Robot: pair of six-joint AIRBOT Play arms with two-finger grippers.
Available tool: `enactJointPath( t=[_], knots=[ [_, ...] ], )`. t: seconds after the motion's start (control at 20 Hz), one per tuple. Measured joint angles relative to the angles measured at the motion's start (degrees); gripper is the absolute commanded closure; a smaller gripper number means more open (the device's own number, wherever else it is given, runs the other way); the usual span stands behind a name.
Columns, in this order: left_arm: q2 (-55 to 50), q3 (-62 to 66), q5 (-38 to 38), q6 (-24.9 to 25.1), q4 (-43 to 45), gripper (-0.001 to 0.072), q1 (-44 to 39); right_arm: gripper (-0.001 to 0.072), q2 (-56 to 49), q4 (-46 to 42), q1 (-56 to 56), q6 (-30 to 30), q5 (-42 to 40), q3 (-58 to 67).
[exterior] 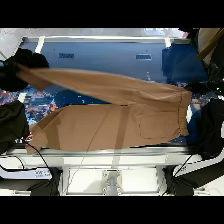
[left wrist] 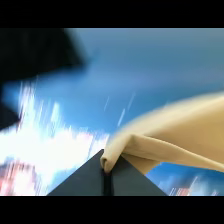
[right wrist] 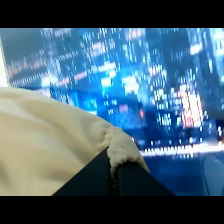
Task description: Fold the clothes and pants, and hang the long-sleeved shirts on hangers.
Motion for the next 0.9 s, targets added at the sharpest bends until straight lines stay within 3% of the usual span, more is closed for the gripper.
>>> enactJointPath(
  t=[0.15,0.45,0.7,0.75,0.8,0.85,0.9],
  knots=[
    [0.33,-10.84,3.08,-2.10,7.48,0.0698,-0.04,0.0686,-0.20,-0.92,0.98,0.13,0.00,-1.46],
    [0.55,-23.71,12.61,-5.55,12.52,0.0698,-0.37,0.0686,-0.35,-0.90,3.19,2.71,-4.87,-2.36],
    [0.57,-25.66,18.93,-17.90,16.98,0.0697,-0.33,0.0686,-0.35,0.28,3.61,5.35,-9.07,-2.51],
    [0.55,-25.81,19.45,-19.98,17.49,0.0657,-0.33,0.0685,-0.35,0.33,3.61,5.60,-9.40,-2.51],
    [0.57,-25.88,19.47,-21.68,17.97,0.0241,-0.33,0.0683,-0.35,0.39,3.63,5.79,-9.66,-2.51],
    [0.61,-25.94,19.08,-22.91,18.43,0.0004,-0.33,0.0667,-0.35,0.39,3.67,5.95,-9.79,-2.51],
    [0.70,-26.01,17.90,-23.85,18.69,-0.0011,-0.31,0.0666,-0.35,0.37,3.65,5.99,-9.84,-2.51]
  ],
)
